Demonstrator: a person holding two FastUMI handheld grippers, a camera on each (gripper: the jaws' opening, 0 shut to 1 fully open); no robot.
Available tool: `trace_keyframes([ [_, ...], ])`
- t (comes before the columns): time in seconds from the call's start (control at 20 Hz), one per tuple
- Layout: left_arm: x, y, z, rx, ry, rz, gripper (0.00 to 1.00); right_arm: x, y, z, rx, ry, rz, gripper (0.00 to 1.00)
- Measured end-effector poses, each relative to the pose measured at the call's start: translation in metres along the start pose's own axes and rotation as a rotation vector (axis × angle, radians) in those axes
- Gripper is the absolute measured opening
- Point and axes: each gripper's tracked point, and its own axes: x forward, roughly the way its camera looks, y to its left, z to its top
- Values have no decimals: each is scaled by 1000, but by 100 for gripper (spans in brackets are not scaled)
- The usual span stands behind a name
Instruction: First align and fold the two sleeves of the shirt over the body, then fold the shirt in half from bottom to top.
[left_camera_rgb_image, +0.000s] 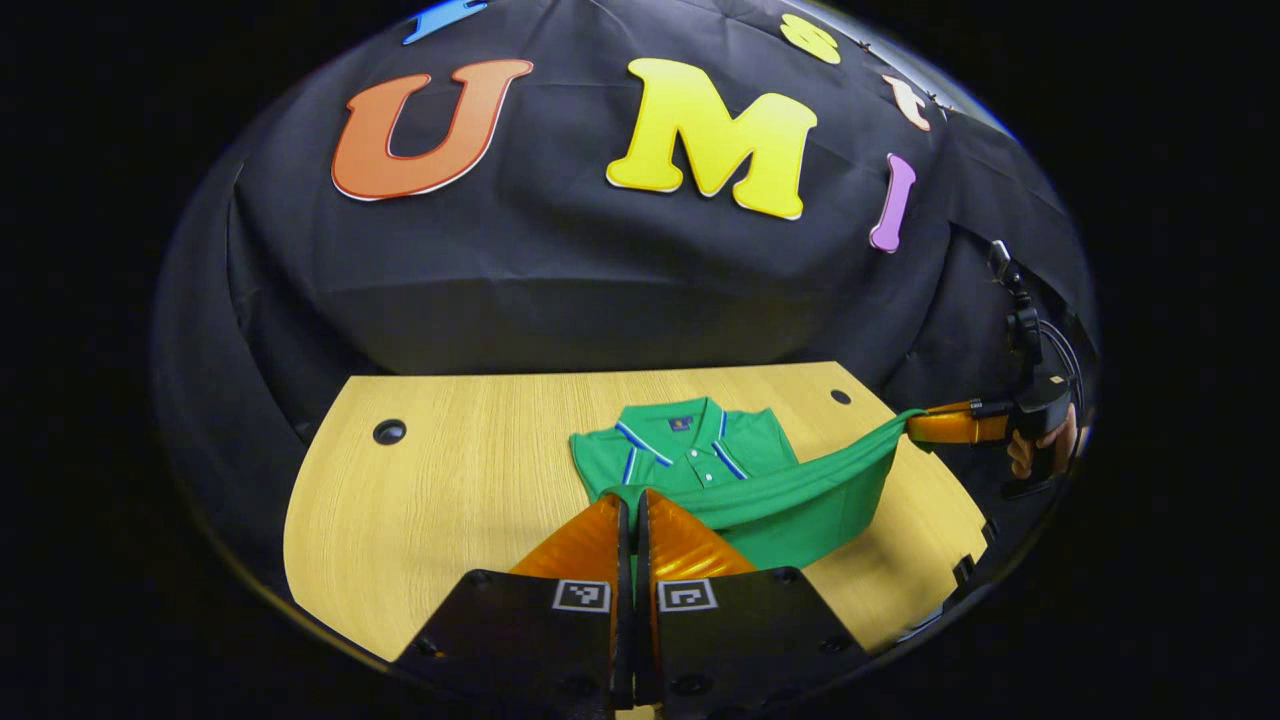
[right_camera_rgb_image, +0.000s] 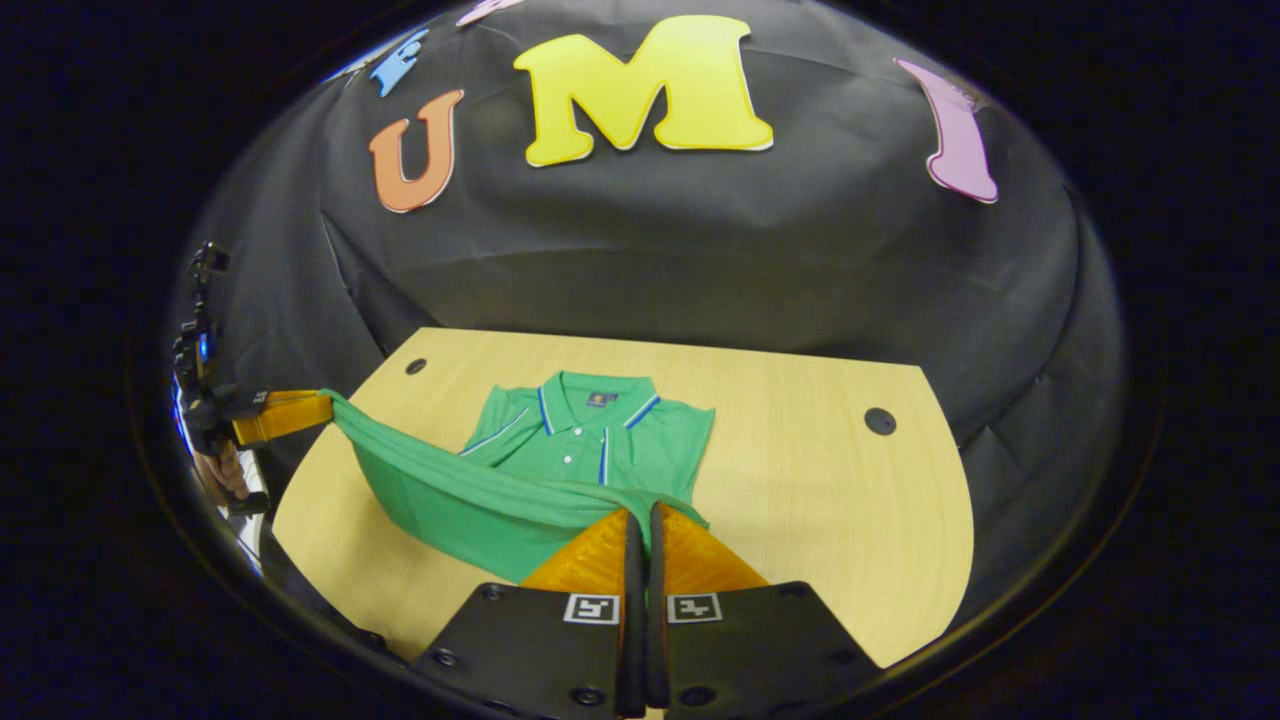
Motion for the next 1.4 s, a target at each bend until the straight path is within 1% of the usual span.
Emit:
trace_keyframes([
  [0.05,10,2,6,-10,-13,5,4,8,-1,4,9,-1,-1,5],
  [0.1,19,5,8,-16,-25,8,4,17,-1,8,24,-2,-1,2],
  [0.3,60,14,12,-20,-40,17,4,58,-7,19,67,-12,-14,3],
  [0.4,81,25,15,-30,-55,33,4,80,-14,23,89,-17,-24,0],
  [0.5,100,34,15,-35,-67,42,4,103,-22,27,106,-21,-28,5],
  [0.55,108,36,15,-27,-63,46,4,116,-24,27,119,-21,-25,2],
  [0.75,146,47,8,-4,-73,66,3,164,-41,25,137,-23,-34,3],
  [0.9,172,54,-11,11,-42,86,3,192,-48,21,137,-25,-45,2],
  [1.05,196,59,-24,7,-25,106,3,212,-49,14,131,-15,-58,3],
  [1.2,205,65,-52,8,59,137,4,225,-50,10,104,-8,-72,3],
  [1.3,204,69,-57,-10,69,148,3,228,-52,9,99,-6,-84,3],
  [1.4,206,72,-55,-8,62,172,4,227,-51,10,99,-10,-84,5],
])
